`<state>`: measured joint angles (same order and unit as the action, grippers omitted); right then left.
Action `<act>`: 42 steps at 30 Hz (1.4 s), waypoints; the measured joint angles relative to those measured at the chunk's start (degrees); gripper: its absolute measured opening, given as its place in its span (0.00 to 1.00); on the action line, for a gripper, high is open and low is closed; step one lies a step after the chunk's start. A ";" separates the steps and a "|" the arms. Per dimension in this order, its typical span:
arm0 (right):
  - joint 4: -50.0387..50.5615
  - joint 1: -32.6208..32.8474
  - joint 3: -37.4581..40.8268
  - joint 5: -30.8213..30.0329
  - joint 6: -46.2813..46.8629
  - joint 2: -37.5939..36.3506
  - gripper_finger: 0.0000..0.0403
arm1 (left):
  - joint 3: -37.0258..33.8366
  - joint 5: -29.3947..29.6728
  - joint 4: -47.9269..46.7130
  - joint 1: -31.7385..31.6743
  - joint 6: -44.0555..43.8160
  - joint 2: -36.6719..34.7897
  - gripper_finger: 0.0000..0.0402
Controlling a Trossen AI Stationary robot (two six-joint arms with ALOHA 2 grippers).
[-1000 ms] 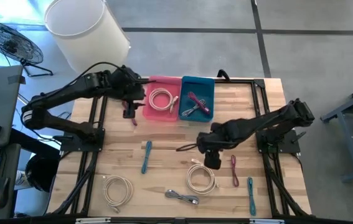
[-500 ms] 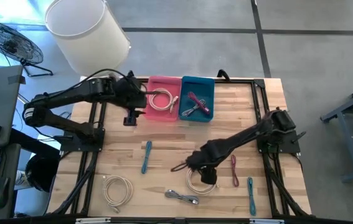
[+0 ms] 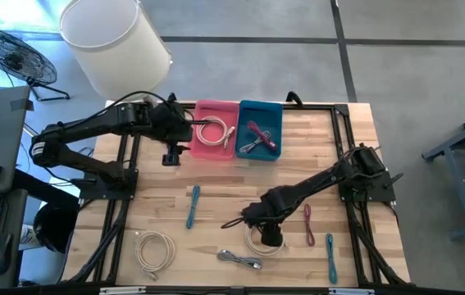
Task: Pick & Place USB Port
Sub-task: Put the right light brown hdmi cable into the pink bin
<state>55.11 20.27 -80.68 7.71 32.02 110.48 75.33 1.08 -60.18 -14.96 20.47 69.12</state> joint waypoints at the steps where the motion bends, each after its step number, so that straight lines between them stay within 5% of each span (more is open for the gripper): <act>1: -0.04 0.00 0.00 -0.65 -0.10 0.00 0.51 | 0.00 0.00 0.01 0.00 0.00 0.00 0.45; 24: -1.22 -0.71 0.27 -2.28 -3.68 0.61 0.65 | 0.00 0.09 0.07 0.00 0.02 0.00 0.45; 32: -17.33 -2.90 10.83 8.19 -1.62 0.35 0.62 | -0.02 0.07 0.09 0.00 0.02 0.00 0.45; 37: -21.53 -4.14 13.64 10.93 -1.23 -0.02 0.56 | -0.02 0.04 0.19 0.00 0.02 0.00 0.45; 42: -21.14 -4.28 13.60 10.04 -3.70 0.17 0.30 | -0.02 1.03 0.17 0.00 0.04 0.00 0.45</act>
<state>33.97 16.00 -67.09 17.75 28.32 110.64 75.31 2.11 -60.01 -14.96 20.51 69.12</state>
